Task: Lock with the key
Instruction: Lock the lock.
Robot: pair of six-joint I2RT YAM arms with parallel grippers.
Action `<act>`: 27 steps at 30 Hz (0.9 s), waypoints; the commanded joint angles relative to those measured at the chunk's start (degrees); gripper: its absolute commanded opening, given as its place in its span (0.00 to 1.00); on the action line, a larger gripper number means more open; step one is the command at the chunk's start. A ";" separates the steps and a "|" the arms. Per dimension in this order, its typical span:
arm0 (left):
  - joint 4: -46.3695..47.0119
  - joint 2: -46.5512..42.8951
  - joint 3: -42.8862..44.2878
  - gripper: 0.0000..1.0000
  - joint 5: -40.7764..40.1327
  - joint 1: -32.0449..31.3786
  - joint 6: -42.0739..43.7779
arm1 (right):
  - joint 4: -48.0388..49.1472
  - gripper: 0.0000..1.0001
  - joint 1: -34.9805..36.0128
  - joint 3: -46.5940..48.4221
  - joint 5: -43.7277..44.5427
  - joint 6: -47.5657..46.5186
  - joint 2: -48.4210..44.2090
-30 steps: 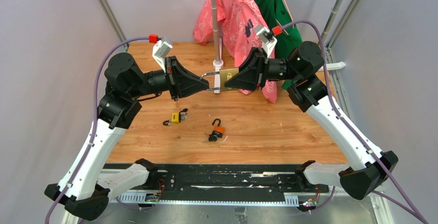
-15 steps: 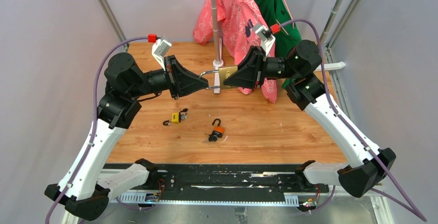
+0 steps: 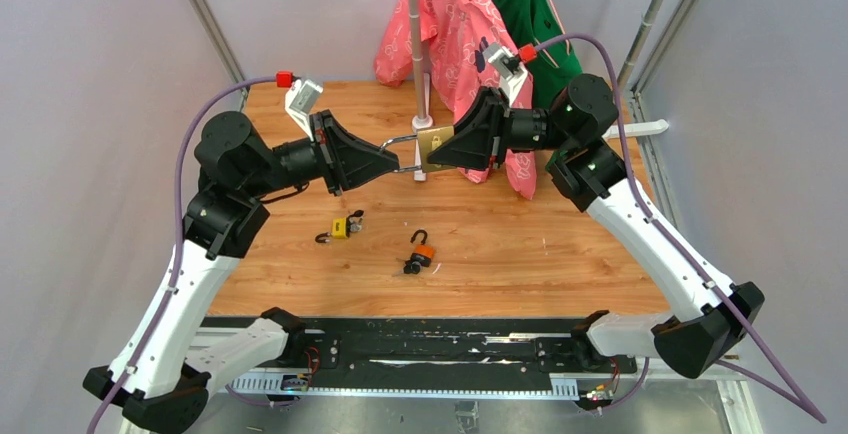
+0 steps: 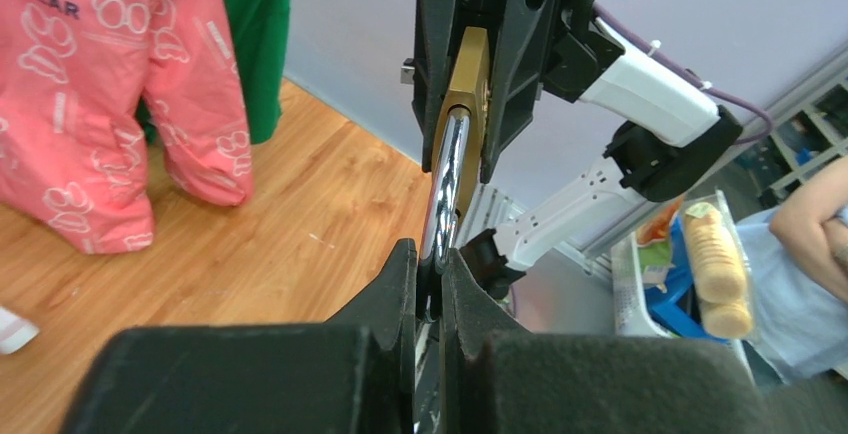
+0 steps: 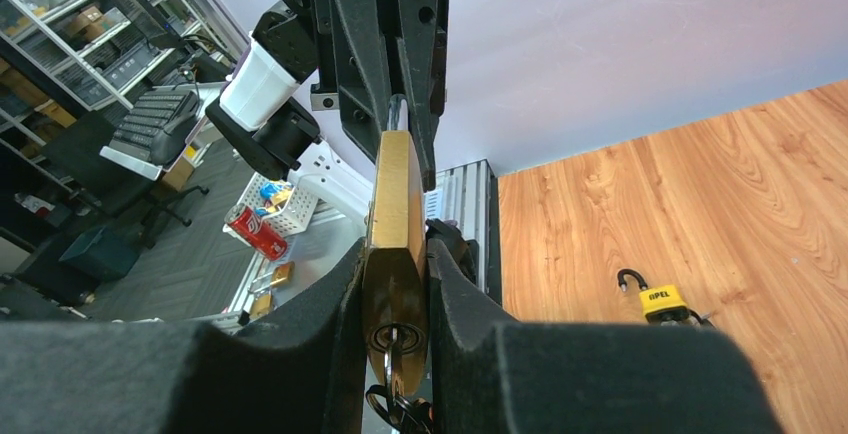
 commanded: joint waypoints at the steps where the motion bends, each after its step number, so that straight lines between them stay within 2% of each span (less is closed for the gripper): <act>1: -0.25 0.60 1.59 0.00 -5.61 -0.59 4.01 | 3.95 0.00 3.65 1.87 -1.86 2.52 1.07; 5: -0.62 0.49 1.56 0.00 -6.24 -0.76 4.71 | 4.29 0.00 4.54 2.19 -2.39 2.61 1.67; 10: 3.17 0.76 0.02 0.00 -5.70 -1.34 1.69 | 3.46 0.00 6.34 2.99 -1.04 1.65 2.47; 16: 13.37 0.28 -4.36 0.00 -5.03 -1.47 -7.13 | -8.17 0.00 8.88 6.31 2.49 -7.90 3.30; 23: 13.97 0.90 -4.91 0.00 -4.93 -1.68 -7.86 | -5.90 0.00 9.29 5.59 2.02 -6.31 3.35; 27: 13.98 2.25 -4.44 0.00 -5.85 -4.09 -7.13 | -4.30 0.00 10.80 4.31 3.56 -5.20 4.13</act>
